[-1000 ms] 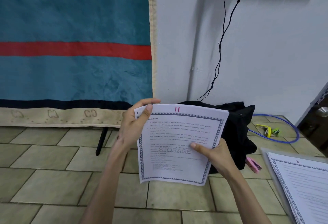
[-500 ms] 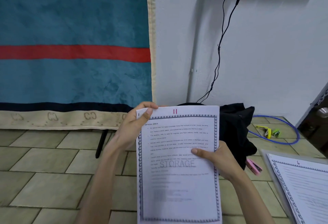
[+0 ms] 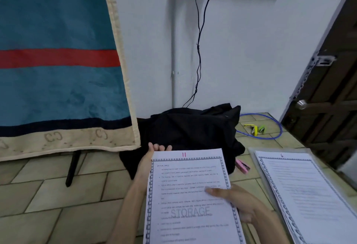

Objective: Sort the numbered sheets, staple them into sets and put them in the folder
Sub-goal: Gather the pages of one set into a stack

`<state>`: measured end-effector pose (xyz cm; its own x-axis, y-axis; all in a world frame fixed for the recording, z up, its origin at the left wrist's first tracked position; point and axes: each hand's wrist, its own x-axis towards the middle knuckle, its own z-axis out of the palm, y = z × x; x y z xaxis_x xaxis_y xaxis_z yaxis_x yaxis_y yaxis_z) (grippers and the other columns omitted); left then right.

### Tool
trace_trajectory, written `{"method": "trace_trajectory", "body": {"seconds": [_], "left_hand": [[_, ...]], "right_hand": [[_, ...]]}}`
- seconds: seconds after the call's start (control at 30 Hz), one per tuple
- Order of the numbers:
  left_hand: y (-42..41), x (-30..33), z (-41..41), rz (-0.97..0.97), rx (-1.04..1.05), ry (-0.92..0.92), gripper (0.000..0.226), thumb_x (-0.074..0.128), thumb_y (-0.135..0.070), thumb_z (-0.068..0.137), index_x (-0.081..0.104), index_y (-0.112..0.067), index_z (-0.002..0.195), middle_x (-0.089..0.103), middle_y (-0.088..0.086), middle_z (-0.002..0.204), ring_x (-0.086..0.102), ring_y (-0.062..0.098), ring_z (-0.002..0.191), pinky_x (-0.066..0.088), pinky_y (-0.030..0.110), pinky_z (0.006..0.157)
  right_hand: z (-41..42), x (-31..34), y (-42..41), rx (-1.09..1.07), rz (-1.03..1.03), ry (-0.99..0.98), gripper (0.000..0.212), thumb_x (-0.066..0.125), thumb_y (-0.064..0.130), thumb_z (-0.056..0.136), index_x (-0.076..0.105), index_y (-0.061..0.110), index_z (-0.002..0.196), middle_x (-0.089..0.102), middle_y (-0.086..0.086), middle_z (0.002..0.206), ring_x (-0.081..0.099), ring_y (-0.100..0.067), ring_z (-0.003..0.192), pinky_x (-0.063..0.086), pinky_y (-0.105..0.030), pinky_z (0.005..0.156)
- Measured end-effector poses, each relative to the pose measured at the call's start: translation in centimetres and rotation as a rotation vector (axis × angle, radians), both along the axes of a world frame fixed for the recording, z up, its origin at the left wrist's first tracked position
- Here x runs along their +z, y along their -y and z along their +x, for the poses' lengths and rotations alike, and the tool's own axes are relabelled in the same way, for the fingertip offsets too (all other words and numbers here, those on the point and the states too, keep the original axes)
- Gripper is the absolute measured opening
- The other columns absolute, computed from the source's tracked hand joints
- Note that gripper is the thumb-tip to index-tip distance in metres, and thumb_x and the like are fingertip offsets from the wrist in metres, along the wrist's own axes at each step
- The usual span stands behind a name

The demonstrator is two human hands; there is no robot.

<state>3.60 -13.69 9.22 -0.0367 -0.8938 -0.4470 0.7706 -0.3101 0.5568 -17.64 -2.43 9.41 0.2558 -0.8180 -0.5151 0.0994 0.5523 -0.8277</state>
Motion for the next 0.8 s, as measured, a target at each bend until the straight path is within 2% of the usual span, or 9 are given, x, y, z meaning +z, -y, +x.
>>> {"method": "trace_trajectory", "body": {"seconds": [0.07,0.2,0.3,0.37,0.43,0.5,0.63,0.7,0.8], "left_hand": [[-1.0,-0.3,-0.8,0.025,0.004,-0.091,0.041,0.032,-0.036,0.100,0.039,-0.013,0.066,0.049,-0.001,0.037,0.060,0.014,0.041,0.047,0.033,0.074],[-2.2,-2.1,-0.7,-0.007,-0.119,-0.124,0.058,0.038,-0.048,0.094,0.044,-0.015,0.048,0.054,0.000,0.049,0.056,0.019,0.078,0.044,0.036,0.076],[-2.2,-3.1,-1.1,0.002,-0.154,-0.096,0.065,0.043,-0.046,0.092,0.045,-0.016,0.035,0.055,0.000,0.069,0.061,0.018,0.083,0.044,0.038,0.077],[-2.2,-3.1,-2.1,0.027,-0.149,-0.109,0.058,0.042,-0.047,0.093,0.050,-0.017,0.043,0.052,-0.001,0.077,0.060,0.018,0.088,0.044,0.038,0.077],[-1.9,-3.6,-2.5,0.035,-0.156,-0.055,0.039,0.038,-0.050,0.093,0.060,-0.021,0.079,0.057,0.001,0.090,0.058,0.021,0.098,0.046,0.039,0.081],[-2.0,-3.7,-2.3,0.018,-0.251,-0.050,0.041,0.039,-0.049,0.093,0.060,-0.016,0.104,0.064,0.008,0.103,0.061,0.025,0.101,0.049,0.043,0.085],[-2.6,-4.3,-1.5,-0.058,-0.591,0.209,0.036,0.047,-0.026,0.093,0.064,0.000,0.110,0.069,0.019,0.107,0.069,0.031,0.092,0.055,0.044,0.082],[-2.0,-4.0,-1.9,-0.070,-0.614,0.299,0.028,0.049,-0.017,0.093,0.063,0.000,0.110,0.071,0.017,0.101,0.069,0.031,0.091,0.056,0.044,0.081],[-0.4,-3.3,-2.3,-0.066,-0.601,0.416,0.025,0.056,-0.016,0.090,0.063,-0.004,0.111,0.071,0.016,0.101,0.068,0.031,0.093,0.057,0.044,0.078]], "right_hand": [[-0.7,-0.4,-0.3,-0.020,0.015,0.037,0.034,0.071,0.009,0.072,0.068,0.002,0.105,0.072,-0.017,0.103,0.071,-0.029,0.091,0.059,-0.034,0.069],[-1.6,-1.6,-0.5,-0.086,0.017,0.034,0.036,0.072,0.009,0.074,0.065,0.003,0.109,0.071,-0.018,0.106,0.069,-0.034,0.097,0.057,-0.042,0.079],[-2.0,-2.2,-0.5,-0.129,-0.002,-0.031,0.032,0.070,0.006,0.079,0.064,0.003,0.110,0.072,-0.017,0.102,0.070,-0.034,0.094,0.057,-0.044,0.080],[-2.3,-2.4,-0.4,-0.138,-0.008,-0.080,0.027,0.069,0.005,0.081,0.065,0.002,0.107,0.074,-0.015,0.099,0.071,-0.032,0.090,0.059,-0.042,0.074],[-2.6,-2.5,-0.2,-0.145,-0.021,-0.117,0.025,0.070,0.007,0.081,0.065,0.003,0.106,0.074,-0.013,0.097,0.072,-0.029,0.088,0.059,-0.040,0.071],[-2.9,-2.5,0.3,-0.157,-0.039,-0.130,0.026,0.070,0.007,0.081,0.065,0.003,0.106,0.075,-0.012,0.097,0.072,-0.028,0.088,0.059,-0.040,0.072],[-3.9,-2.6,2.6,-0.228,-0.093,-0.198,0.021,0.071,0.008,0.080,0.067,0.005,0.101,0.075,-0.011,0.096,0.073,-0.027,0.086,0.057,-0.047,0.081],[-4.3,-2.5,4.0,-0.210,-0.113,-0.247,0.030,0.074,0.012,0.078,0.067,0.007,0.106,0.074,-0.009,0.100,0.072,-0.027,0.091,0.054,-0.051,0.088],[-4.6,-2.3,5.5,-0.213,-0.136,-0.209,0.030,0.071,0.008,0.080,0.064,0.006,0.109,0.073,-0.011,0.104,0.071,-0.027,0.092,0.057,-0.046,0.083]]}}
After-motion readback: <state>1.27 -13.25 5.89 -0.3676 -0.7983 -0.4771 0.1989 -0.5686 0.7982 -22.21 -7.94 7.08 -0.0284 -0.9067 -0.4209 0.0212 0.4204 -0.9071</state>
